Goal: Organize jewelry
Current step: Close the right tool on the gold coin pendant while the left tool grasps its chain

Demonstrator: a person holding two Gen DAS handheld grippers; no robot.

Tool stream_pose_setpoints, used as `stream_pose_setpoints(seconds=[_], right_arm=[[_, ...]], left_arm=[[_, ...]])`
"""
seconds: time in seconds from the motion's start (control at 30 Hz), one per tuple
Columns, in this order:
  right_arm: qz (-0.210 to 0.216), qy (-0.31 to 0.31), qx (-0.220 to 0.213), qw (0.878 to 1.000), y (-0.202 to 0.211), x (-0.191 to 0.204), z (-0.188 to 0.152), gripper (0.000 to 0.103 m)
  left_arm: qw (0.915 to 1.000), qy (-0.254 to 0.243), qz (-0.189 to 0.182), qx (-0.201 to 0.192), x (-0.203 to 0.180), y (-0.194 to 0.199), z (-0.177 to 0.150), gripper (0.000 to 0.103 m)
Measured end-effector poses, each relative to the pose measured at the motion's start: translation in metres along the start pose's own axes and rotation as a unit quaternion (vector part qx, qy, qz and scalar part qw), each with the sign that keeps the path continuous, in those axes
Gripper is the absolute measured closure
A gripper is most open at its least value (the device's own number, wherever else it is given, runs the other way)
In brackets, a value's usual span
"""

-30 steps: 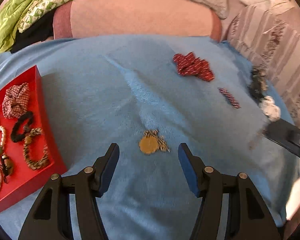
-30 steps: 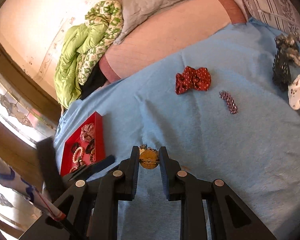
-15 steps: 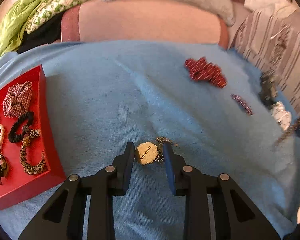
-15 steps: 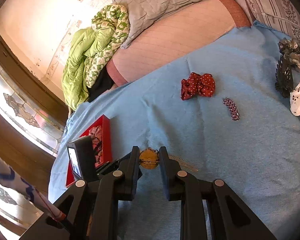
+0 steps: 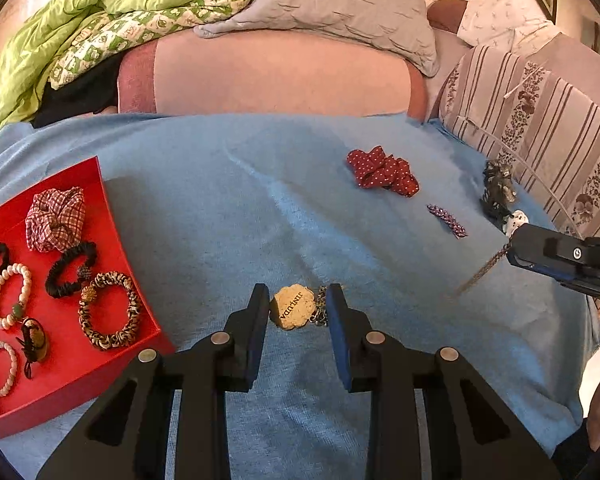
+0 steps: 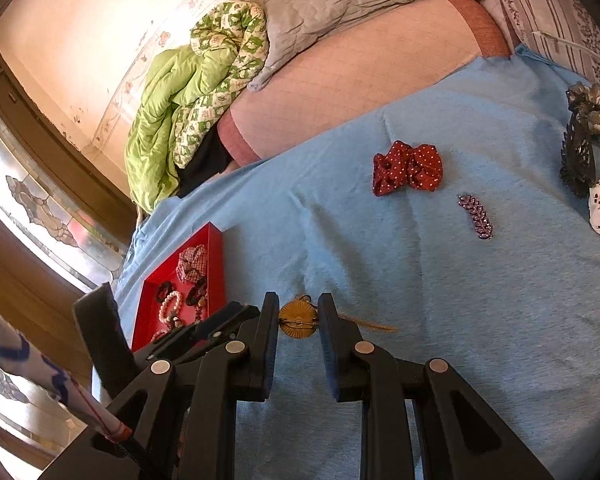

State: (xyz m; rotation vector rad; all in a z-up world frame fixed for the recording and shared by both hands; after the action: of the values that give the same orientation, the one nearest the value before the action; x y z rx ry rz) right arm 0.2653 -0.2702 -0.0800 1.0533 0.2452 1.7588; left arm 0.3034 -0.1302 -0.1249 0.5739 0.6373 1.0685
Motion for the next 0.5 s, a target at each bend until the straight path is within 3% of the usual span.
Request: stream_pose_setpoints(seconds=[0.23,0.3,0.4,0.5], right_arm=[[0.0,0.005,0.004,1.0,-0.004,0.004,-0.002,0.082],[0.001,0.005,0.003,1.0,-0.003,0.003,-0.001,0.082],[0.004,0.001,0.001,1.0,-0.002,0.001,0.0,0.082],[0.008,0.0,0.002,1.0,-0.002,0.003,0.0,0.082]], left_arm=[[0.9966,-0.032,0.056,0.051,0.006,-0.033,-0.019,0.074],[0.9962,-0.033,0.056,0.058,0.006,-0.036,-0.02,0.073],[0.997,-0.038,0.046,0.051,-0.001,-0.034,-0.016,0.053],[0.9959,-0.065,0.043,0.046,-0.014,-0.036,-0.015,0.053]])
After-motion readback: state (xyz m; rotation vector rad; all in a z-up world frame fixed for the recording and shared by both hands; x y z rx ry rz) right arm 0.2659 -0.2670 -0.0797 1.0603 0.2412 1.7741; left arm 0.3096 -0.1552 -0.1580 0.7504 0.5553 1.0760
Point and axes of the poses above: each gripper's, at about its wrist camera, not at the fingertips, and y roughly against the way its jaws point, x to its left, z to its top, the point moved 10 cm from there along -y, roughly the way its jaws point, and after that the axes turned 3 degrees about y, right-handed, at the moved point
